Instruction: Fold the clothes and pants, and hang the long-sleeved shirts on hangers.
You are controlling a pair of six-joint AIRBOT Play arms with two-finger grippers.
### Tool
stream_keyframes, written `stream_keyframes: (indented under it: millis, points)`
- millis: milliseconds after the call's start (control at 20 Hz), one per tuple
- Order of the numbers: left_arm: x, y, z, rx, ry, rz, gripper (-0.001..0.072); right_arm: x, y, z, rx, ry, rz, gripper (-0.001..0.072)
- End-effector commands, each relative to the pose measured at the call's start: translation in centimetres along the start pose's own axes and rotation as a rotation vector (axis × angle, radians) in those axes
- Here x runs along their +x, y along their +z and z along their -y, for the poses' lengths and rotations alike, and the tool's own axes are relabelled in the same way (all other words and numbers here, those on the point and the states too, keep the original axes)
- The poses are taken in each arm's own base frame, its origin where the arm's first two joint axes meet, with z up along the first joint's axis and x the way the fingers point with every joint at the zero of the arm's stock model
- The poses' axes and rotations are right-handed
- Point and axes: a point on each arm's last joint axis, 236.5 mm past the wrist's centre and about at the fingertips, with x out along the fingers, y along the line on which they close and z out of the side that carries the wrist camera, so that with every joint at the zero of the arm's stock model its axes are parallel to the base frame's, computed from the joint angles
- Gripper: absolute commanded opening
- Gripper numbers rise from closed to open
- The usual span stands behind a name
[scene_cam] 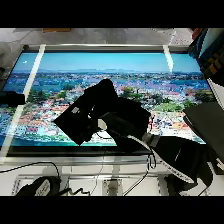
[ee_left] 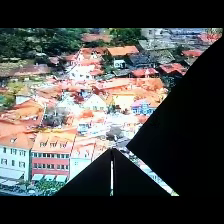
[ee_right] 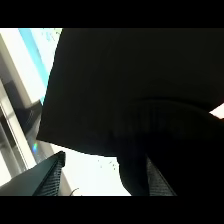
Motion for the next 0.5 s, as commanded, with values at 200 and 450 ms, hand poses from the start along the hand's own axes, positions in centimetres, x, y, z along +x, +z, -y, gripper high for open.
stream_keyframes:
  millis: [200,450]
  points:
    - [0.0,0.1,0.0,-0.001,0.001,0.007,0.0011,2.9,-2.0,0.9,0.081,-0.013,-0.06,0.0552]
    - [0.0,0.1,0.0,-0.001,0.001,0.007,0.0011,2.6,-1.1,4.5,0.138,-0.114,-0.025,0.0466]
